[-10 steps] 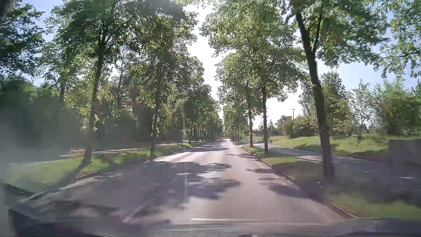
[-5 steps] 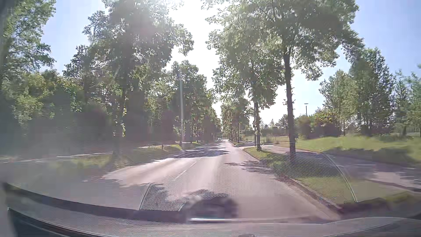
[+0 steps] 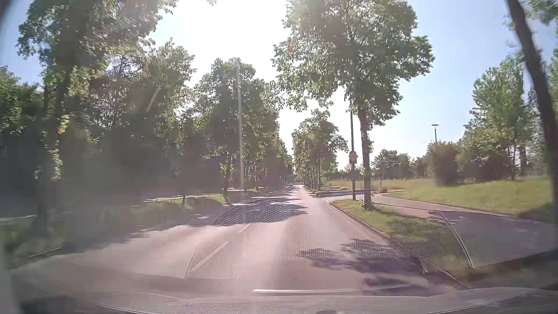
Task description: Follow the waypoints while adhering to traffic rules and regulations
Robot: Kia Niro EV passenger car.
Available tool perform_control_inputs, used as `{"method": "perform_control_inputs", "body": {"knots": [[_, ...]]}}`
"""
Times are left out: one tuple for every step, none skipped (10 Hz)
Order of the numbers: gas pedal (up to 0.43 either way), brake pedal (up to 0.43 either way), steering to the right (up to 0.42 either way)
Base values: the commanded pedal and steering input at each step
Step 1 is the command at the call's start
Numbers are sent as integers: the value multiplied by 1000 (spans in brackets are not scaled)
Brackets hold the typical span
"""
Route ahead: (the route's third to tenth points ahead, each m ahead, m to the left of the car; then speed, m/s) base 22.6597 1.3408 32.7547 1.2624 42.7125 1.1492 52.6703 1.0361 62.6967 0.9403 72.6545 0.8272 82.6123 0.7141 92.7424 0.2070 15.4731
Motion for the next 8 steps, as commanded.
{"method": "perform_control_inputs", "body": {"knots": [[169, 12, -1], [177, 12, -1], [177, 12, 0], [177, 12, 3], [177, 12, 4], [177, 12, 4], [189, 12, 4], [189, 12, 3]]}}
